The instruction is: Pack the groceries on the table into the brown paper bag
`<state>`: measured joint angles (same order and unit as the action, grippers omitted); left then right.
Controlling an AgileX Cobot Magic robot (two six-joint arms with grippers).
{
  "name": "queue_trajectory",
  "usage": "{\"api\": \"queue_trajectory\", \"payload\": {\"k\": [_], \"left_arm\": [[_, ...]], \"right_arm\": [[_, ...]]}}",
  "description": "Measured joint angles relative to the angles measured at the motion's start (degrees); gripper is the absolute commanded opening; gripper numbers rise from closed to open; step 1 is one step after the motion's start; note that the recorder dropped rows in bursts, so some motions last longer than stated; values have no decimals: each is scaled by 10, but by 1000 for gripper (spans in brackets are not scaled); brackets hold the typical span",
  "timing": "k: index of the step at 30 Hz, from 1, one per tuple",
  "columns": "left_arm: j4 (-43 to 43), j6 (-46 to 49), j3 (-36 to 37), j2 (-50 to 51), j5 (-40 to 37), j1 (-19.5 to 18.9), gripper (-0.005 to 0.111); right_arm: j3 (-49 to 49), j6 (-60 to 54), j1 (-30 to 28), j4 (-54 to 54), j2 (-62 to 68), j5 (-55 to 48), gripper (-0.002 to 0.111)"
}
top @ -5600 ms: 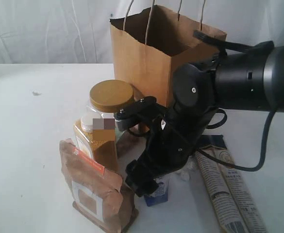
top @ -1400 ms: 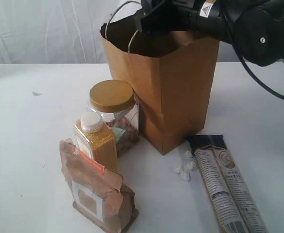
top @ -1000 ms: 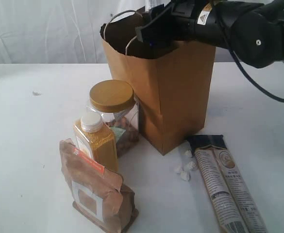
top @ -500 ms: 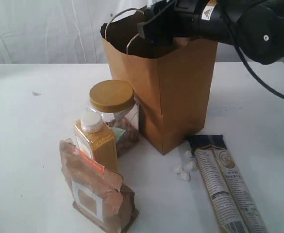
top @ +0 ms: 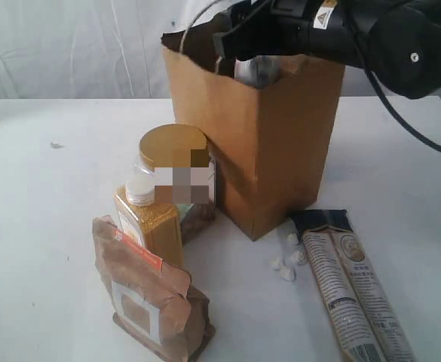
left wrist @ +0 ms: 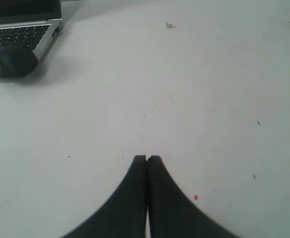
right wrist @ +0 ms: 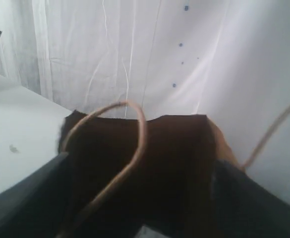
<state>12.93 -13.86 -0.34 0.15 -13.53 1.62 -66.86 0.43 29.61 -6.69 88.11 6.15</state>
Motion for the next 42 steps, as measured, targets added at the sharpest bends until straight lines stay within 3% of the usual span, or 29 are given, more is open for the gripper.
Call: {"api": "queue_trajectory", "payload": {"k": [7, 16, 22, 27, 29, 37, 40, 42], "left_arm": [[0, 0, 0, 0, 0, 0, 0], [0, 0, 0, 0, 0, 0, 0], [0, 0, 0, 0, 0, 0, 0], [0, 0, 0, 0, 0, 0, 0], [0, 0, 0, 0, 0, 0, 0], [0, 0, 0, 0, 0, 0, 0], [0, 0, 0, 0, 0, 0, 0], [0, 0, 0, 0, 0, 0, 0]], "right_arm": [[-3, -10, 0, 0, -1, -89, 76], [-3, -16, 0, 0, -48, -90, 76], [-3, -135, 0, -23, -118, -325, 76], [-2, -144, 0, -85, -127, -563, 76], [3, -123, 0, -102, -132, -605, 76], [36, -82, 0, -148, -187, -539, 76], [54, -47, -18, -226, -192, -479, 76], [65, 64, -56, -325, -184, -436, 76]]}}
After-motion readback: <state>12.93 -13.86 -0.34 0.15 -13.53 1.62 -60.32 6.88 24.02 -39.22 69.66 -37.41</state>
